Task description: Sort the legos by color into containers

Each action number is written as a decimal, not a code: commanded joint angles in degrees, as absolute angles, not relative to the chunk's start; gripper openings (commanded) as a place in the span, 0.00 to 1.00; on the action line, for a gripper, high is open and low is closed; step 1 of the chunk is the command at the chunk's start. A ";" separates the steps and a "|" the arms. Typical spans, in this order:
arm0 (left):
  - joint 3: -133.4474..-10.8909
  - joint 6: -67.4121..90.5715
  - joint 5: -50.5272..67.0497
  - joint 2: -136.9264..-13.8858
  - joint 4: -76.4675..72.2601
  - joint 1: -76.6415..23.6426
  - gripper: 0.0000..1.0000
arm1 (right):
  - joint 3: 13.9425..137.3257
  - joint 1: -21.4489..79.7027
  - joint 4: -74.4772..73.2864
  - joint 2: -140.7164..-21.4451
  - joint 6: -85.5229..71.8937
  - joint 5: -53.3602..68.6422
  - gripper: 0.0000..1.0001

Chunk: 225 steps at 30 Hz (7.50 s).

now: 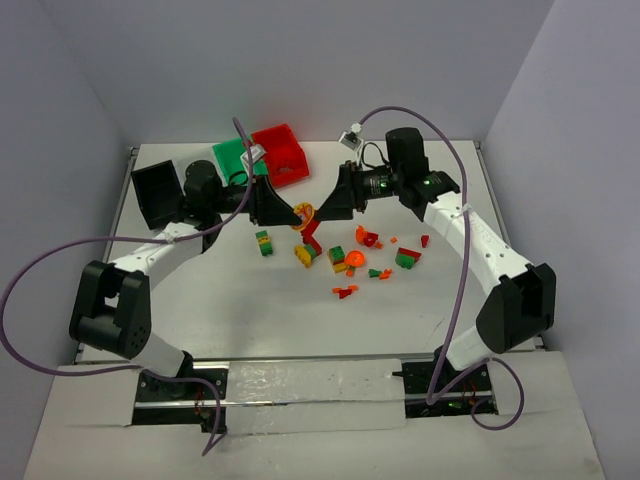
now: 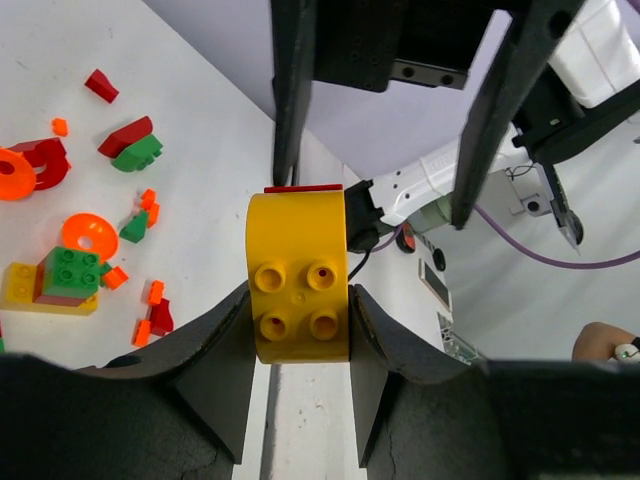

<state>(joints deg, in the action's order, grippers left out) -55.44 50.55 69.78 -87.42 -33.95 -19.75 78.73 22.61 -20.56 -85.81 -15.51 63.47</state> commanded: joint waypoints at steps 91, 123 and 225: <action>-84.03 1.49 -4.75 -107.24 9.58 -1.84 0.12 | 126.31 32.43 5.64 -135.05 -0.96 0.52 0.00; -91.17 6.77 9.14 -102.09 18.54 -0.26 0.99 | 134.85 33.75 20.79 -147.05 -0.67 -7.17 0.73; -64.24 -10.86 16.74 -97.56 21.74 -20.65 0.00 | 70.66 19.21 -9.79 -88.22 -11.63 21.43 1.00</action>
<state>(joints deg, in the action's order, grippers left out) -65.70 -3.54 10.46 -103.05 24.09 -20.98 70.87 19.44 -8.81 -88.97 -7.71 12.65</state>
